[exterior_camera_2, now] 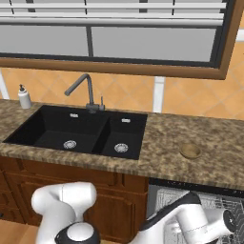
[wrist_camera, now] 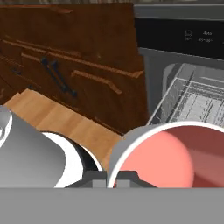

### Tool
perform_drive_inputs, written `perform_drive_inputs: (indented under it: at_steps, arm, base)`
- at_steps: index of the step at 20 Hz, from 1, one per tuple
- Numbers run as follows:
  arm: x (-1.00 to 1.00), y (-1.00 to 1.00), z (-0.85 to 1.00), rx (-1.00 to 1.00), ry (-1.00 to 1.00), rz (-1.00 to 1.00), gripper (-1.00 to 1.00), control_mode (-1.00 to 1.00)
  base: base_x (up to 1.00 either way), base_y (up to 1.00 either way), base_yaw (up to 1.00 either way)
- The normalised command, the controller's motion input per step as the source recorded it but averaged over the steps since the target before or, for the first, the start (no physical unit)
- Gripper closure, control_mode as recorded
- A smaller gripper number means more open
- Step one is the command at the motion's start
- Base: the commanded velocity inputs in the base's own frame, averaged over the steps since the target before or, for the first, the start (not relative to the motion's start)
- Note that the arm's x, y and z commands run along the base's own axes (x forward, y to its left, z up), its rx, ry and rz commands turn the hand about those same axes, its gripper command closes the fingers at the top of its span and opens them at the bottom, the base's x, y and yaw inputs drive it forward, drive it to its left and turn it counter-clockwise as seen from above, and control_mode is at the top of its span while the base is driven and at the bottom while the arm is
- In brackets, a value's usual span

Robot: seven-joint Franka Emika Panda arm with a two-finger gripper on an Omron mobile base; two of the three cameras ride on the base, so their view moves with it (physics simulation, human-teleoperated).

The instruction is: Pick up the cup and bowl from the counter, place them in the dishwasher, and close the dishwasher door.

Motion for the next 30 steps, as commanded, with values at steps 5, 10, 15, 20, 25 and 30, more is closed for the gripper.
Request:
perform_drive_inputs:
  at_steps: [5,10,15,20,25,30]
  arm:
    - [0.07,-0.09,-0.73,0.34,-0.02,-0.04,1.00,-1.00]
    - [0.27,-0.48,-0.47,0.04,0.07,0.00,1.00,-1.00]
    - [0.44,-0.20,-0.76,-0.01,0.00,-0.04,1.00,-1.00]
    - [0.55,-0.15,-0.70,0.00,0.00,-0.04,1.00,-1.00]
    - [0.58,-0.09,-0.61,0.00,0.02,-0.03,1.00,-1.00]
    - [0.51,0.00,-0.63,0.00,0.01,-0.03,1.00,-1.00]
  base:
    - [0.00,0.00,0.00]
    - [0.00,0.00,0.00]
    - [0.00,0.00,0.00]
    - [0.00,0.00,0.00]
    - [0.00,0.00,0.00]
    - [0.00,0.00,0.00]
